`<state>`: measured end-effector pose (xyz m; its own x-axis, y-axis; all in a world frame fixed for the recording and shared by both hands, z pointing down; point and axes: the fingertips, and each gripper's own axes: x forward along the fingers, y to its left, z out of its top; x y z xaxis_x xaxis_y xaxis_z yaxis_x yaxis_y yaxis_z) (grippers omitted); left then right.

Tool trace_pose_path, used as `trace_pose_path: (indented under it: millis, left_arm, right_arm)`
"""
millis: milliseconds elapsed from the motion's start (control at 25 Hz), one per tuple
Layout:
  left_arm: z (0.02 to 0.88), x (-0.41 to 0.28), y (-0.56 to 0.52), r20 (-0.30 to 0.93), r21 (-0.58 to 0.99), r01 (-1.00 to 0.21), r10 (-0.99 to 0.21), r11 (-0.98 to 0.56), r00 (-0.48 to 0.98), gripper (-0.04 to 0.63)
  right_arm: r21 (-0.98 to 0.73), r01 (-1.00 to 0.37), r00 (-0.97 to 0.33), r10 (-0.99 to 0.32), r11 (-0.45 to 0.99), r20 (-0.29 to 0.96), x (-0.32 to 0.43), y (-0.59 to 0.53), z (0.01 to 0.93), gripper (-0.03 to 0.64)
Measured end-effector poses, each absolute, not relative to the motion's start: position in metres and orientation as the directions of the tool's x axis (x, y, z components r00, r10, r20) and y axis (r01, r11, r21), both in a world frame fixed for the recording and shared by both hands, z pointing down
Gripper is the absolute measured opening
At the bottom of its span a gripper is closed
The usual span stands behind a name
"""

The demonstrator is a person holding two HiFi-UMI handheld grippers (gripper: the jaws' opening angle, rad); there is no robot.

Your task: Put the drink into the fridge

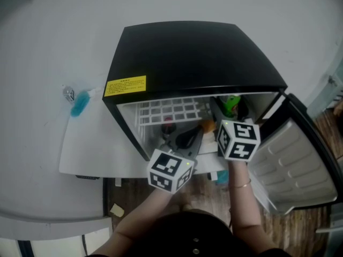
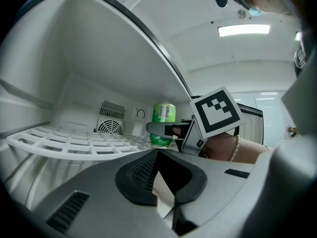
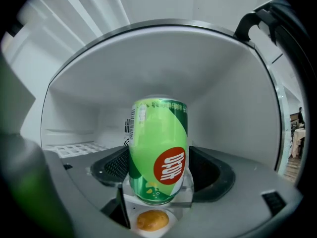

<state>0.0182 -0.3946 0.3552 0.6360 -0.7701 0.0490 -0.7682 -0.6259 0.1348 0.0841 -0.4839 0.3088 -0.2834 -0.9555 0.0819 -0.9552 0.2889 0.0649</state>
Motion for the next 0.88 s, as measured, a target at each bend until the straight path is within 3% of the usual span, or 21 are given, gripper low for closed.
trace_pose_path:
  millis: [200, 520, 600, 640, 880]
  left_arm:
    - [0.358, 0.016, -0.393, 0.051, 0.141, -0.771, -0.773, -0.622, 0.633, 0.006]
    - [0.36, 0.017, -0.395, 0.049, 0.156, -0.767, -0.771, -0.622, 0.635, 0.006]
    - [0.361, 0.018, -0.395, 0.051, 0.155, -0.766, -0.769, -0.624, 0.637, 0.006]
    - [0.361, 0.018, -0.395, 0.053, 0.154, -0.765, -0.768, -0.625, 0.638, 0.006]
    - [0.363, 0.02, -0.395, 0.059, 0.153, -0.766, -0.768, -0.625, 0.638, 0.006]
  right_arm:
    - [0.02, -0.955, -0.294, -0.954, 0.295, 0.059, 0.089, -0.476, 0.305, 0.356]
    - [0.11, -0.933, -0.343, -0.939, 0.343, 0.019, 0.088, -0.438, 0.303, 0.349]
    - [0.112, -0.937, -0.331, -0.943, 0.331, 0.018, 0.094, -0.435, 0.306, 0.298]
    - [0.111, -0.94, -0.324, -0.946, 0.323, 0.012, 0.096, -0.435, 0.307, 0.213]
    - [0.109, -0.939, -0.328, -0.945, 0.325, -0.008, 0.098, -0.437, 0.308, 0.198]
